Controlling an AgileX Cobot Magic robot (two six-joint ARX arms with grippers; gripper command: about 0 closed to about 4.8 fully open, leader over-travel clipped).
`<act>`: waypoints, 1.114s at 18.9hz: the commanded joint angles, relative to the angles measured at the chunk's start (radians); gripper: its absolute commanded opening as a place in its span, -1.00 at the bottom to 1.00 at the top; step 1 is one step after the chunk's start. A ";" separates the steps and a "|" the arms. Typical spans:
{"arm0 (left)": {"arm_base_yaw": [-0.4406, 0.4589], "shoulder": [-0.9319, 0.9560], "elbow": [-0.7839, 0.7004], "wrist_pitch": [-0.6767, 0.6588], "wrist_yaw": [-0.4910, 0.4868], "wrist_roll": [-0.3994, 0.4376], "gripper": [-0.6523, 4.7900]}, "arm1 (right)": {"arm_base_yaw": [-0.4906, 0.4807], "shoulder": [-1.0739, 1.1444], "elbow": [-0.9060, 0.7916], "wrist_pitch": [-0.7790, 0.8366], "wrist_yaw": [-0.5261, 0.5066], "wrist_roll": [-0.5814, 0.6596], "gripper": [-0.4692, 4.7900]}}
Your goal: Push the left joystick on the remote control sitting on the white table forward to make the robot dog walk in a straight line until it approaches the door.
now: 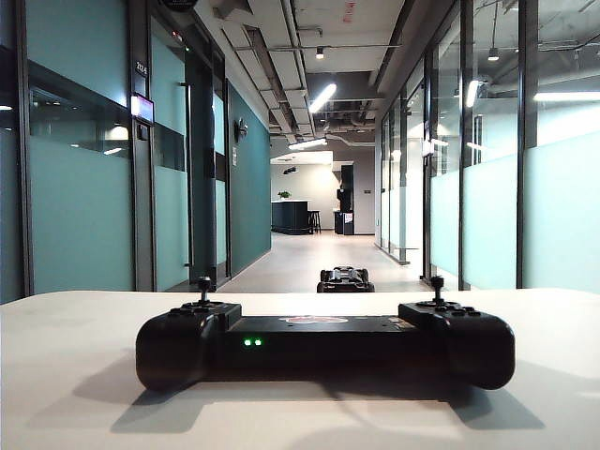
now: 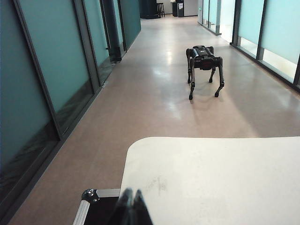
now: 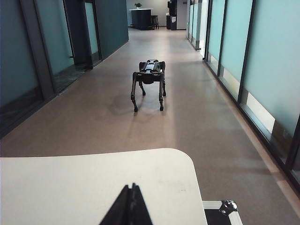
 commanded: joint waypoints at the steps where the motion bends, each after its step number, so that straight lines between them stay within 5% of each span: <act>1: 0.000 0.000 0.003 0.014 -0.043 -0.016 -0.78 | 0.000 -0.003 -0.005 0.018 0.002 0.004 -0.84; 13: -0.001 0.034 0.113 0.035 -0.066 -0.074 -0.78 | 0.001 0.001 0.150 -0.024 0.001 0.004 -0.84; 21: -0.002 0.411 0.424 0.035 0.009 -0.136 -0.78 | 0.002 0.159 0.407 -0.147 -0.002 0.004 -0.84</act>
